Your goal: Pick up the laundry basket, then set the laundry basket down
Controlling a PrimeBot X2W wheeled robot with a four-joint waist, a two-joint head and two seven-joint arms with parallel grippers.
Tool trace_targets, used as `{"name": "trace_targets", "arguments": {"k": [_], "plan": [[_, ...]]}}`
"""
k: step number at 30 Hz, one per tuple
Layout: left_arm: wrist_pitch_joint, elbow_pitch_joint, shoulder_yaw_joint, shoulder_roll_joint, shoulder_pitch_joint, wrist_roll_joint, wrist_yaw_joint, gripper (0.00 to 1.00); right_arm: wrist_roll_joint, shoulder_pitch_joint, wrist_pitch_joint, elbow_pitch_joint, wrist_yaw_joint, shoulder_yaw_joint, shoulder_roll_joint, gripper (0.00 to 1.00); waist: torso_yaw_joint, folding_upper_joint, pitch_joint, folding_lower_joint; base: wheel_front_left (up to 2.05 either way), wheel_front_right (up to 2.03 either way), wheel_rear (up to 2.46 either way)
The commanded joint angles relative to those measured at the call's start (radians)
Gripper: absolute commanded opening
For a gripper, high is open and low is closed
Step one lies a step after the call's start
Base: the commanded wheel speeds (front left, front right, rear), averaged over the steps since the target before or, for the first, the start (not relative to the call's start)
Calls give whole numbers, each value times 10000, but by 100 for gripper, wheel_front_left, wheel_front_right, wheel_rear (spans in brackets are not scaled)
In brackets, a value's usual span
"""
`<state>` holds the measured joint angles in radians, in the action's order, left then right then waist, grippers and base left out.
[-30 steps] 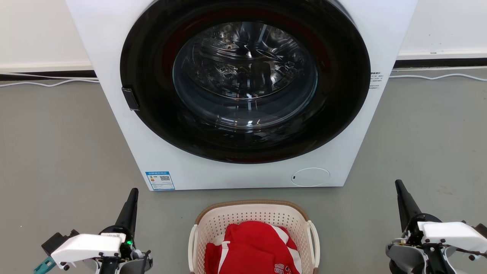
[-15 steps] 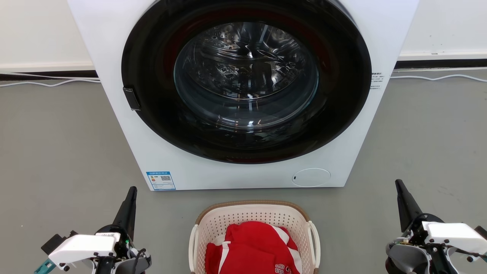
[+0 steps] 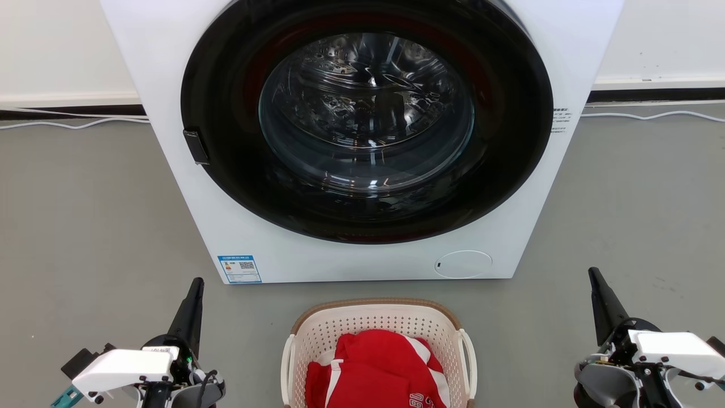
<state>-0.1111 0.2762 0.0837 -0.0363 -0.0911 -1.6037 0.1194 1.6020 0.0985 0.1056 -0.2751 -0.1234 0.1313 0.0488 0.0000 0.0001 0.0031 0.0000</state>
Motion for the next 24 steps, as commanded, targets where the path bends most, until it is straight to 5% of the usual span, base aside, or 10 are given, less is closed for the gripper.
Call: {"name": "trace_targets", "arguments": {"k": [1,24], "plan": [[-23,-308,303,-139,-170,-47,113,0,58,95,85,303,-73,-164,14,0,0,-1,0,0,0,0,0],[-22,-309,302,-139,-170,-48,113,0,61,95,82,303,-73,-168,14,0,0,-1,0,0,0,0,0]]}}
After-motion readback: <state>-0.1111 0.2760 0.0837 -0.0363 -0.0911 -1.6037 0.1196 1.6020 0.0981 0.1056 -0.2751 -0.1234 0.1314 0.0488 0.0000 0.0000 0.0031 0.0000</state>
